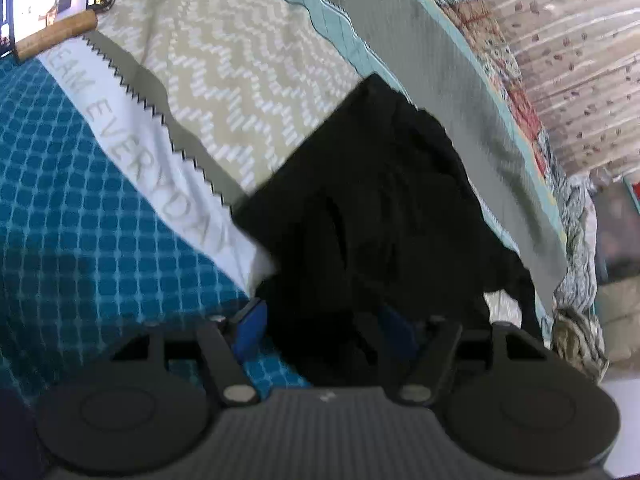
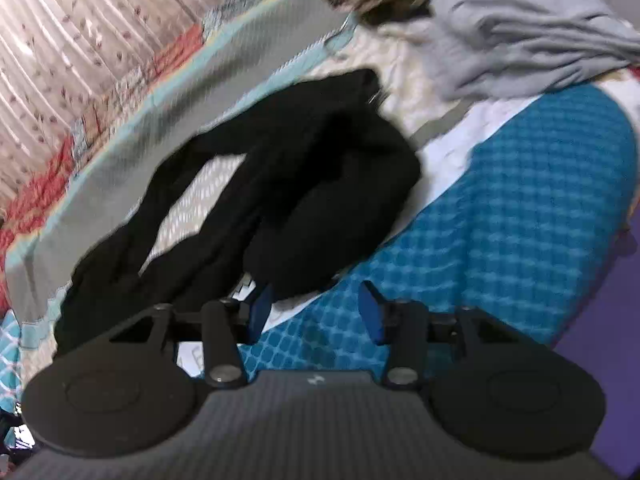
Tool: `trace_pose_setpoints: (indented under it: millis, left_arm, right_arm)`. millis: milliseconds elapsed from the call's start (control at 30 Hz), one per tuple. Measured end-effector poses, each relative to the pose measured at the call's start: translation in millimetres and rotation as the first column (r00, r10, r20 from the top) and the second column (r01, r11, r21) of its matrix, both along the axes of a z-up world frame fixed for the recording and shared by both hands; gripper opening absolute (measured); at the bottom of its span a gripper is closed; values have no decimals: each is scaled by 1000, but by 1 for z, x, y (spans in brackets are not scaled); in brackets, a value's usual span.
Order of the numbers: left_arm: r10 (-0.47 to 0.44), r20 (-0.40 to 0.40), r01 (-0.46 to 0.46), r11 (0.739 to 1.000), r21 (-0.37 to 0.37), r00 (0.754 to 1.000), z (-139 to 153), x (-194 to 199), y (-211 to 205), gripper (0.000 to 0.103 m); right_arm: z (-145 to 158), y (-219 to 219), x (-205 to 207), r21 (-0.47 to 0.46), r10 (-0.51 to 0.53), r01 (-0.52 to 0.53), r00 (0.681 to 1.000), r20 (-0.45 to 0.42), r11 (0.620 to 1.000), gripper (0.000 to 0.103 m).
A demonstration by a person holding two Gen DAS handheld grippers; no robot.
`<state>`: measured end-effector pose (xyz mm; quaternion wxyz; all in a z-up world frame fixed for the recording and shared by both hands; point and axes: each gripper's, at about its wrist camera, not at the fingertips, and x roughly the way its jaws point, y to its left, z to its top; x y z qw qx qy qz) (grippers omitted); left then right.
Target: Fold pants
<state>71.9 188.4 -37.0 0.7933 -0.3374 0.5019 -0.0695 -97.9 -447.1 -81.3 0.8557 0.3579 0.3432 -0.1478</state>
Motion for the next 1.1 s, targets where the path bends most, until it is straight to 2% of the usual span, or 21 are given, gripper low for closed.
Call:
trace_pose_setpoints:
  millis: [67,133,200,233,300,400,433,533,633,700,767,800,833,867,900,933,967,1033,1100]
  left_arm:
    - [8,-8,-8,1000,-13,1000,-3,-6,-3,63]
    - [13,-22,-14,999,-34,1000,-10,-7,-7,53]
    - [1,-33,-3,999,-40,999,-15,-5,-13,10]
    - [8,-46,-9,999,-34,999,-17,-4,-15,10]
    - [12,-36,-13,1000,-20,999,-12,-4,-15,9]
    - [10,10,-10,1000,-8,1000,7,-6,-7,8]
    - [12,17,-12,1000,-12,1000,13,-7,-2,8]
    - [-1,13,1,1000,18,1000,23,-9,3,8]
    - [-23,-25,23,1000,12,999,19,-11,2,8]
    - [-31,-44,34,998,49,999,15,-12,0,8]
    - [-43,-77,50,994,93,996,8,-14,-3,9]
    - [-54,-98,64,992,105,994,5,-14,-4,12]
    - [-69,-117,83,989,121,991,3,-17,-4,15]
    - [-84,-112,98,987,128,990,5,-21,-4,22]
    - [-98,-93,110,985,133,991,11,-25,-1,29]
    - [-114,-66,123,982,147,991,20,-32,3,29]
    - [-129,-44,134,976,174,991,30,-36,8,30]
    - [-132,22,124,967,221,991,51,-42,24,37]
    - [-97,75,75,964,256,992,68,-34,39,49]
  right_arm:
    - [-11,0,15,79,-25,22,999,31,997,59]
    - [-24,-6,31,142,-73,68,997,24,988,61]
    - [-30,-14,40,161,-104,99,994,21,982,34]
    - [-29,-19,44,162,-118,115,993,6,980,23]
    - [-16,-31,40,146,-133,131,991,1,981,19]
    - [29,-46,15,-76,-183,185,983,26,980,18]
    - [47,-56,2,-152,-210,214,977,39,965,18]
    - [82,-89,-28,-300,-297,297,954,45,906,18]
    - [88,-111,-38,-379,-345,319,939,1,868,19]
    - [79,-115,-32,-409,-328,278,943,-56,869,19]
    - [61,-112,-15,-426,-281,197,949,-143,883,23]
    - [48,-113,-9,-443,-260,153,946,-193,883,25]
    - [37,-109,-4,-461,-251,117,937,-242,880,29]
    - [32,-108,-4,-472,-246,95,931,-271,876,40]
    - [30,-106,-6,-482,-247,83,925,-288,872,45]
    - [32,-108,-12,-492,-252,81,922,-292,867,55]
    - [36,-108,-20,-493,-257,86,922,-289,865,58]
    - [46,-111,-37,-496,-280,108,916,-286,861,58]
    - [66,-109,-52,-514,-326,176,920,-218,840,58]
